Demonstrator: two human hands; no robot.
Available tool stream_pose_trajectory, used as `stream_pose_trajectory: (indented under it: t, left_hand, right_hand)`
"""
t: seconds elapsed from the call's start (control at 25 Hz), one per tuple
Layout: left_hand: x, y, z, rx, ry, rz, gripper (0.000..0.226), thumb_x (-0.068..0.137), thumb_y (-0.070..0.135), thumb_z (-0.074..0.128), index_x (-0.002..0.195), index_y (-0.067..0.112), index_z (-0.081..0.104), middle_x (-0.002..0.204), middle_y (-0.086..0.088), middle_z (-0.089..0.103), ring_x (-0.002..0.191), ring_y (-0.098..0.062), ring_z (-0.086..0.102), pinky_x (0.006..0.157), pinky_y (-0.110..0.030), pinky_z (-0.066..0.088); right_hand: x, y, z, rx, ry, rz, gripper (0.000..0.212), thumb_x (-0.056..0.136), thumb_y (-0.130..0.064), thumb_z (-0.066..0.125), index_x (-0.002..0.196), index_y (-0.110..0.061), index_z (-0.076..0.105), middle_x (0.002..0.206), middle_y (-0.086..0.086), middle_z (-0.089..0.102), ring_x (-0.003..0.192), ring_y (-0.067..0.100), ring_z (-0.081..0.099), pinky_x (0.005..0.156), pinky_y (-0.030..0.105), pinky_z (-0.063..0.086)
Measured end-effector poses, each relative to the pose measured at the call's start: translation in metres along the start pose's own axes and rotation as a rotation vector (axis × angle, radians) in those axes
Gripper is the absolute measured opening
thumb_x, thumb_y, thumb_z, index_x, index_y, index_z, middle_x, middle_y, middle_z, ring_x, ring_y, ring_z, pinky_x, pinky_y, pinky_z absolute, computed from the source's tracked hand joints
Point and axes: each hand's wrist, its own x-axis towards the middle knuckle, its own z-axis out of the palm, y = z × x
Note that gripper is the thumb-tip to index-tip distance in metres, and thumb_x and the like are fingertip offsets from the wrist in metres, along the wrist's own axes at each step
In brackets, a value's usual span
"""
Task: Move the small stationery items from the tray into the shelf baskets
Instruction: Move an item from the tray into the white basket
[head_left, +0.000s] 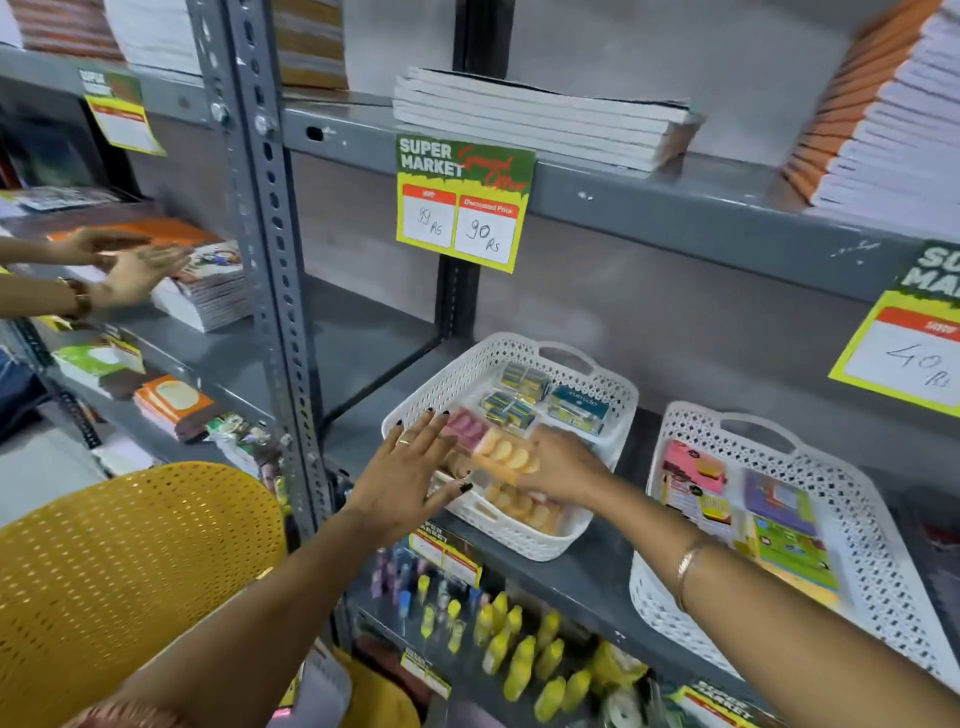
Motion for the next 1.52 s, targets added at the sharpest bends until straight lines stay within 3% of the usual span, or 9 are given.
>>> stream_pose_trajectory:
  t: [0.12,0.4,0.56,0.76,1.08,1.2,1.32,1.4,1.52]
  left_hand:
    - [0.001,-0.001,0.0,-0.006,-0.039,-0.002,0.1,0.075,0.075,-0.011,0.145,0.014,0.025,0.155,-0.006,0.011,0.142,-0.018,0.003,0.112,-0.038,-0.001]
    - [0.002,0.001,-0.004,-0.037,-0.082,-0.001,0.101,0.072,0.081,-0.006,0.145,0.02,0.026,0.153,0.002,0.007,0.141,-0.017,0.007,0.112,-0.04,0.0]
    - [0.003,0.005,0.004,-0.098,-0.033,-0.027,0.094,0.076,0.08,0.001,0.139,0.022,0.04,0.151,-0.003,0.028,0.139,-0.019,0.02,0.112,-0.046,0.006]
    - [-0.001,0.01,0.009,-0.164,0.099,-0.044,0.075,0.084,0.071,0.022,0.123,0.017,0.059,0.128,-0.003,0.058,0.127,-0.02,0.041,0.11,-0.044,0.009]
    - [-0.003,0.012,0.009,-0.197,0.16,-0.033,0.082,0.083,0.075,0.018,0.118,0.016,0.062,0.122,-0.003,0.062,0.123,-0.019,0.046,0.11,-0.045,0.011]
    - [-0.001,0.012,0.009,-0.183,0.146,-0.041,0.088,0.081,0.077,0.011,0.123,0.016,0.058,0.128,-0.004,0.058,0.127,-0.019,0.042,0.111,-0.046,0.007]
    - [-0.003,0.013,0.006,-0.107,0.137,-0.048,0.091,0.08,0.078,0.004,0.143,0.018,0.032,0.152,-0.004,0.025,0.141,-0.018,0.008,0.112,-0.045,-0.007]
    - [-0.019,0.007,0.011,-0.076,0.218,-0.123,0.081,0.087,0.069,0.014,0.148,0.017,0.017,0.156,-0.003,0.005,0.141,-0.02,-0.009,0.112,-0.045,-0.012]
    - [-0.073,-0.02,0.037,-0.085,0.253,-0.379,0.072,0.091,0.057,0.026,0.146,0.011,0.023,0.155,-0.005,0.006,0.142,-0.024,-0.005,0.111,-0.043,-0.008]
  right_hand:
    - [0.0,0.017,0.03,0.005,-0.07,0.04,0.082,0.066,-0.069,0.061,0.123,-0.011,0.045,0.116,0.014,0.061,0.104,0.031,0.058,0.07,0.03,0.043]
    - [0.005,0.02,0.04,-0.141,-0.113,0.032,0.078,0.082,-0.035,0.063,0.143,-0.008,0.021,0.152,0.013,0.028,0.137,0.033,0.03,0.105,0.041,0.04]
    - [0.005,0.019,0.042,-0.138,-0.095,0.033,0.08,0.082,-0.03,0.065,0.144,-0.01,0.018,0.154,0.01,0.024,0.14,0.031,0.025,0.109,0.042,0.037]
    - [0.0,0.016,0.042,-0.108,-0.084,0.042,0.088,0.082,-0.051,0.057,0.146,-0.01,0.013,0.156,0.011,0.021,0.142,0.03,0.019,0.111,0.045,0.034]
    - [0.004,0.019,0.047,-0.156,-0.065,0.053,0.077,0.085,-0.033,0.061,0.143,-0.009,0.017,0.15,0.013,0.03,0.138,0.03,0.025,0.105,0.043,0.037]
    - [0.004,0.018,0.04,-0.168,-0.125,0.063,0.075,0.083,-0.027,0.062,0.142,-0.009,0.02,0.15,0.013,0.028,0.139,0.032,0.022,0.108,0.042,0.034]
    - [0.002,0.006,0.023,-0.153,-0.101,0.071,0.068,0.08,-0.029,0.066,0.137,-0.013,0.032,0.143,0.012,0.036,0.133,0.031,0.031,0.106,0.043,0.037]
    - [0.002,-0.016,0.011,-0.089,0.062,0.006,0.053,0.083,-0.025,0.062,0.13,-0.014,0.041,0.136,0.01,0.044,0.125,0.027,0.04,0.098,0.043,0.045]
    - [-0.004,-0.071,0.014,0.092,0.354,-0.232,0.027,0.084,-0.023,0.06,0.109,-0.014,0.057,0.115,0.007,0.056,0.109,0.026,0.05,0.087,0.04,0.049]
